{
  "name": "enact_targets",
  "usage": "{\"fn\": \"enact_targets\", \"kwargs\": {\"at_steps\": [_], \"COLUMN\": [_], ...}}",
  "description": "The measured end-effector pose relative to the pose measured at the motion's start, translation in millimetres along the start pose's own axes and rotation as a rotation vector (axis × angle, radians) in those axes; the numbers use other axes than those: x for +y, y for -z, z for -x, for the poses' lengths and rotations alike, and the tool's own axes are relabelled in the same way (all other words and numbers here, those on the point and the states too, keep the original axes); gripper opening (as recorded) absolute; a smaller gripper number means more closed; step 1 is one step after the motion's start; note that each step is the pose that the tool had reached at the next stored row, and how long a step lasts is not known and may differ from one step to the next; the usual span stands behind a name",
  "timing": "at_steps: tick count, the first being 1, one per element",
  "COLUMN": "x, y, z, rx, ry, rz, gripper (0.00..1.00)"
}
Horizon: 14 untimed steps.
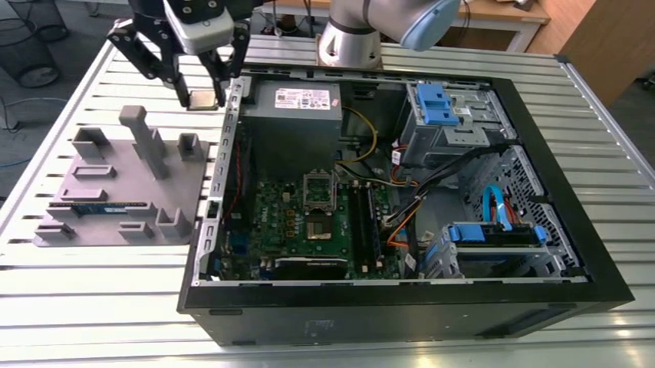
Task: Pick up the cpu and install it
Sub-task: 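Pick up the cpu and move it towards the insertion slot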
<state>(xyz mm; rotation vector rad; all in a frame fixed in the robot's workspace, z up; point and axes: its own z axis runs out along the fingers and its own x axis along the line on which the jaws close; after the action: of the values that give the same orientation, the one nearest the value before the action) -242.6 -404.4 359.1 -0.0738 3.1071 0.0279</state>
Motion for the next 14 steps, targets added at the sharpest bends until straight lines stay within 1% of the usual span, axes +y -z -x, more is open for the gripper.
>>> {"fn": "enact_targets", "kwargs": {"at_steps": [14], "x": [-2.1], "y": [-1.7], "z": [44.8], "rx": [0.0001], "ry": [0.0], "rz": [0.0], "gripper": [0.47]}}
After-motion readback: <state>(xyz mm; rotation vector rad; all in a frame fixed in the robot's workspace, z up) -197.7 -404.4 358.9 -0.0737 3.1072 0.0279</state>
